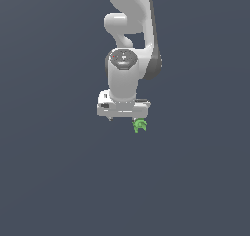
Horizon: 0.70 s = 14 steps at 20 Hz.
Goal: Pick up the object and move it to a goal position.
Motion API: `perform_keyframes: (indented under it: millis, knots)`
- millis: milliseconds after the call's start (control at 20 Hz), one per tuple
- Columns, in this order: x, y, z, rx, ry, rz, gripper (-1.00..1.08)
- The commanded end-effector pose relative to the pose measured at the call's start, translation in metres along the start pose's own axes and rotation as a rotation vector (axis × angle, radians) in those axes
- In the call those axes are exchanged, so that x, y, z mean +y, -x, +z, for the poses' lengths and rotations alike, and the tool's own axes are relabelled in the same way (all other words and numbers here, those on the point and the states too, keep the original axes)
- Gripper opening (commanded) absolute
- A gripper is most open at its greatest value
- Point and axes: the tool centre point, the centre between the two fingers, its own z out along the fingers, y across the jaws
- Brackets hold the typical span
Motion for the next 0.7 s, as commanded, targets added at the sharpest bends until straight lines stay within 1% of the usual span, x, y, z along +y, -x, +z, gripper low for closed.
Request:
perform_keyframes:
  millis: [0,150,350,450,650]
  knots:
    - [0.000,0.000,0.000,0.000,0.000,0.000,1.00]
    - [0.006,-0.001,0.000,0.000,0.002,0.008,1.00]
    - [0.031,-0.002,0.001,-0.002,0.012,0.038,1.00]
    - [0.040,-0.002,0.001,-0.003,0.015,0.048,1.00]
    - [0.039,-0.002,0.001,-0.003,0.015,0.047,1.00]
